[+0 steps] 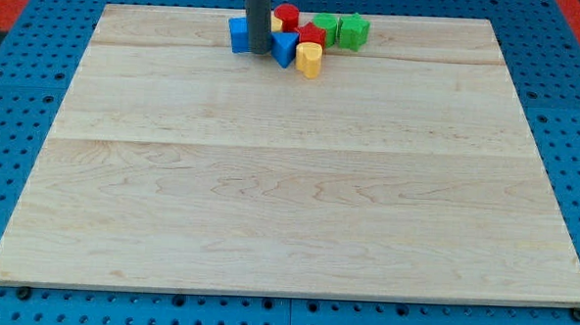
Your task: Push the blue cube into the yellow hexagon
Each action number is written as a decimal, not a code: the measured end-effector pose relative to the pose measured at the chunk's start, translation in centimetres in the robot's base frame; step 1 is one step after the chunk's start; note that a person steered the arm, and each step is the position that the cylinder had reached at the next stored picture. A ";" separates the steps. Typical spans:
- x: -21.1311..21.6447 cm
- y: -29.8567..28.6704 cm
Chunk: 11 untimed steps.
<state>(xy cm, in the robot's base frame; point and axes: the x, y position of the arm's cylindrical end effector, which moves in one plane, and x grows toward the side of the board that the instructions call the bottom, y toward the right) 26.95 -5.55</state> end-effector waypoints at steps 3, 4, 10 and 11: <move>-0.4 -9.9; -0.8 -5.6; -3.6 -2.8; -3.5 -8.4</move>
